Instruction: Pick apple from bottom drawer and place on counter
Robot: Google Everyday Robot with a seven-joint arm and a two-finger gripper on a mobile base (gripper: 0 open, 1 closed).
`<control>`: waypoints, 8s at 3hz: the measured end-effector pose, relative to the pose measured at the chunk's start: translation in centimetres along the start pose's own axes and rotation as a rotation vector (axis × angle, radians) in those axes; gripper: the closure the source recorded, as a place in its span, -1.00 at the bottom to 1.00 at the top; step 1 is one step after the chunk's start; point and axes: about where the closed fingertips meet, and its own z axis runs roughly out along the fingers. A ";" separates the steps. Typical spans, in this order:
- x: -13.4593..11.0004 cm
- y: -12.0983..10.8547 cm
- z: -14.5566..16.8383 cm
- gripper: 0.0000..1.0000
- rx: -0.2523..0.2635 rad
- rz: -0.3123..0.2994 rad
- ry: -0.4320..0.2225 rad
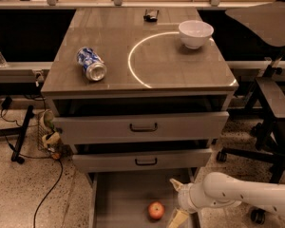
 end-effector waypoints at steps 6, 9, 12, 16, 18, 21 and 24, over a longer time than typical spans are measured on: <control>10.2 -4.3 18.4 -1.00 0.197 0.203 -0.068; 10.0 -4.4 21.9 -0.04 0.180 0.265 -0.096; 5.3 -5.3 13.7 1.00 0.180 0.209 -0.138; -6.1 -3.7 -2.3 1.00 0.242 0.014 -0.096; -11.0 -4.1 -9.5 1.00 0.299 -0.079 -0.006; -17.2 -4.0 -17.3 1.00 0.285 -0.074 -0.030; -26.2 -3.9 -29.8 1.00 0.439 -0.237 -0.104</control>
Offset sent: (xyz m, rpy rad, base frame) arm 0.0049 0.0125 -0.1345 0.0636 -0.0463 -0.0878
